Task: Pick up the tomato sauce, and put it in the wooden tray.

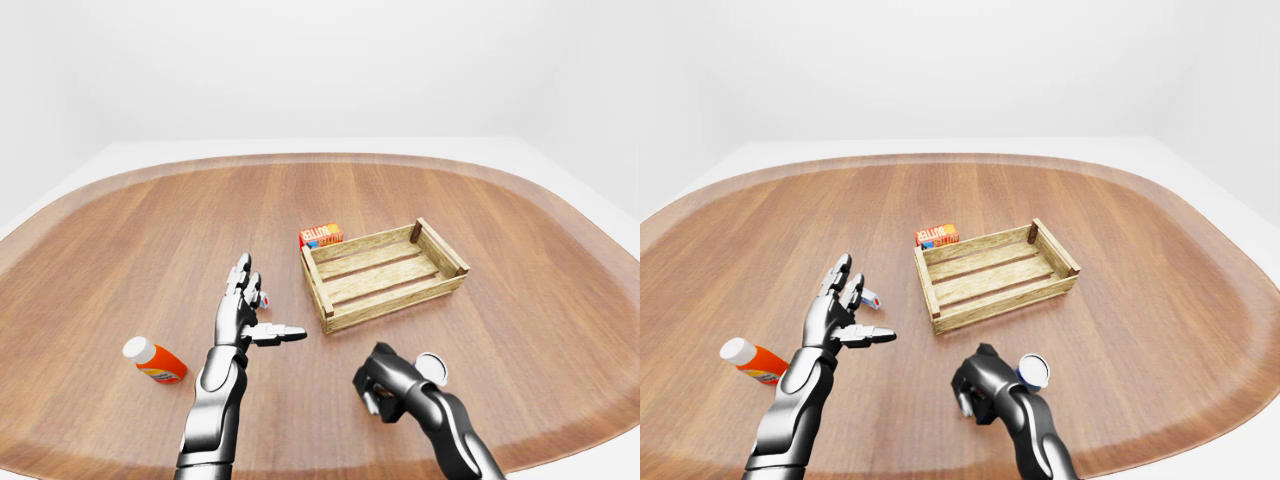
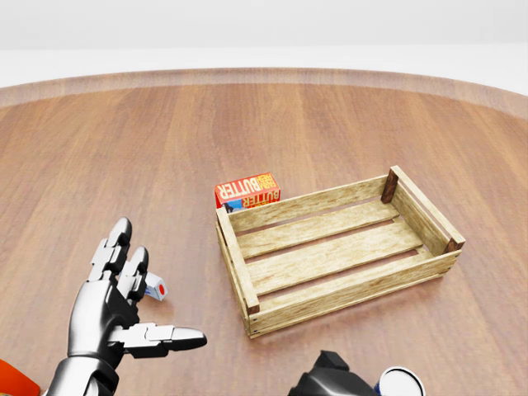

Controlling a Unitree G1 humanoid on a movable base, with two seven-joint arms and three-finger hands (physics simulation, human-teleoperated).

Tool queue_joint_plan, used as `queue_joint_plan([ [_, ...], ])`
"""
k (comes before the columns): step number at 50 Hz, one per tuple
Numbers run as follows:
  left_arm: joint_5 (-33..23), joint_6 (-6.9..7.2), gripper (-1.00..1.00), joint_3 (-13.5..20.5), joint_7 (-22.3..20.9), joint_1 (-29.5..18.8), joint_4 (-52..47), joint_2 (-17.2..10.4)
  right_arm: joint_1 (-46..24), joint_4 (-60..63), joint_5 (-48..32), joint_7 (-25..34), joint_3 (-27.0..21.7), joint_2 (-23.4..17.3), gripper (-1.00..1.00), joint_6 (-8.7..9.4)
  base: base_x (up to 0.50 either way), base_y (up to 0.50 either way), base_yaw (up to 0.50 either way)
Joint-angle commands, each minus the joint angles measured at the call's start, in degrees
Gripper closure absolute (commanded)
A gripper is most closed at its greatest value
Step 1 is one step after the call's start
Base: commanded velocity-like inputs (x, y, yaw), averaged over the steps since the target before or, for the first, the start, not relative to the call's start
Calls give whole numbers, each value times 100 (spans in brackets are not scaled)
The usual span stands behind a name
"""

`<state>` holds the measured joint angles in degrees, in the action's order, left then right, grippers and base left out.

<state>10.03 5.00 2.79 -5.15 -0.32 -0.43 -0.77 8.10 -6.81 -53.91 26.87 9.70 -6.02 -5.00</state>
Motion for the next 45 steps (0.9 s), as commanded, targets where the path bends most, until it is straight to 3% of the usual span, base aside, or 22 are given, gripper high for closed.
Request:
queue_joint_plan([
  [1,9,0,-100,3,-3,-4,9,0,497,1961,-239,704,446,172,100,0,0,0,0],
  [25,2,0,-100,-3,1,-9,11,0,685,3240,-67,957,546,-1,100,54,0,0,0],
  [41,-3,0,-100,-10,1,7,-10,4,646,4243,14,1058,462,71,100,187,0,0,0],
  [45,0,0,-100,-7,3,3,-11,4,482,4468,71,1112,337,151,100,311,0,0,0],
])
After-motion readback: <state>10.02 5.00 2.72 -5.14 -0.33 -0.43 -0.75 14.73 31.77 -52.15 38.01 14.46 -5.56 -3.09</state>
